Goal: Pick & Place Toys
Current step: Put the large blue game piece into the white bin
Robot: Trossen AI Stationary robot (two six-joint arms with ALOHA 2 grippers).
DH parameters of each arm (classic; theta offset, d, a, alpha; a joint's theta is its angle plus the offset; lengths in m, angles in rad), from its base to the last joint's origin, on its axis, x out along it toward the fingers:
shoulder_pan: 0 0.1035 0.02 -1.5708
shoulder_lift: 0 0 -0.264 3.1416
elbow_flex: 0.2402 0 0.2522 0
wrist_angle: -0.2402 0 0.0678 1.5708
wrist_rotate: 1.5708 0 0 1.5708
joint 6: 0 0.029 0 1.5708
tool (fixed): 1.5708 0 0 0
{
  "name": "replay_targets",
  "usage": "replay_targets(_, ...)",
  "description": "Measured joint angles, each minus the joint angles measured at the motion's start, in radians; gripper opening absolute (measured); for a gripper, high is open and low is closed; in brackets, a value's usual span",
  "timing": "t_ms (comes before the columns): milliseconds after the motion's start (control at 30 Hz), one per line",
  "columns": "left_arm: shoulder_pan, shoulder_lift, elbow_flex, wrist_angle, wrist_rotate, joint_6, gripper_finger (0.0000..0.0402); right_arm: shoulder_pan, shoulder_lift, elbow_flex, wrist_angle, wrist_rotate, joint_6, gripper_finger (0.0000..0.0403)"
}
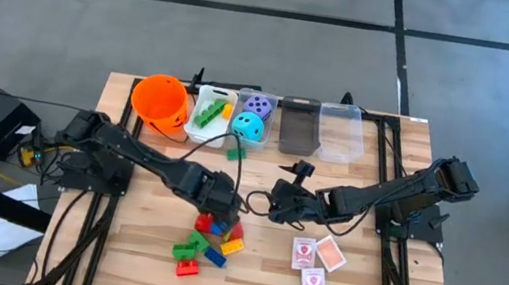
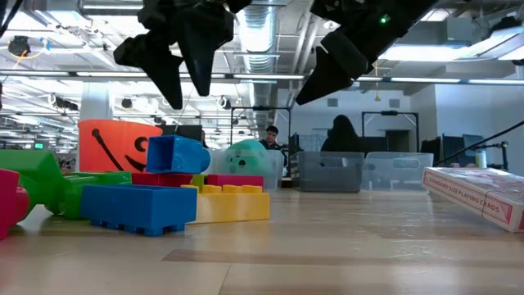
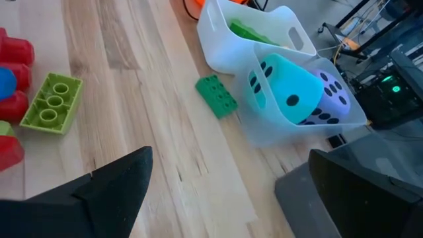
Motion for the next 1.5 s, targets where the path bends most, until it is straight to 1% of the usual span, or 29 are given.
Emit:
replay_targets(67,-0.001,0.005,0.0,0.032,0.023,-0.03,0.0205,-0.004,0.0,0.0,-0.009,0.001,0.0,0.0397)
replay_targets(200,-0.014,0.007,-0.001,0.032,0.025,-0.103,0.0203,-0.014,0.0,0.0,-0.012,0.001,0.0,0.0397)
replay_targets(333,-0.025,0.011,-0.001,0.032,0.024,-0.152,0.0189,-0.021,0.0,0.0,-0.012,0.002,0.0,0.0397)
replay_targets(500,-0.032,0.051,0.0,0.041,0.025,-0.157,0.0167,-0.037,0.0,0.0,-0.007,0.001,0.001,0.0397)
replay_targets(633,-0.032,0.091,-0.001,0.056,0.061,-0.149,0.0153,-0.04,0.0,0.0,-0.017,0.001,0.041,0.0397)
replay_targets(867,-0.032,0.101,-0.001,0.054,0.078,-0.147,0.0149,-0.011,0.0,0.0,-0.106,-0.002,0.149,0.0397)
replay_targets(967,-0.034,0.099,-0.001,0.054,0.083,-0.136,0.0154,0.007,0.0,0.0,-0.133,-0.002,0.199,0.0397)
replay_targets(1133,-0.035,0.099,-0.001,0.056,0.126,-0.094,0.0174,0.044,0.0,0.0,-0.165,-0.001,0.26,0.0397)
replay_targets(1300,-0.035,0.099,-0.001,0.057,0.172,-0.077,0.0207,0.078,0.0,0.0,-0.177,0.001,0.288,0.0397)
replay_targets(1500,-0.035,0.099,-0.001,0.057,0.165,-0.074,0.0252,0.101,0.0,0.0,-0.177,0.002,0.307,0.0397)
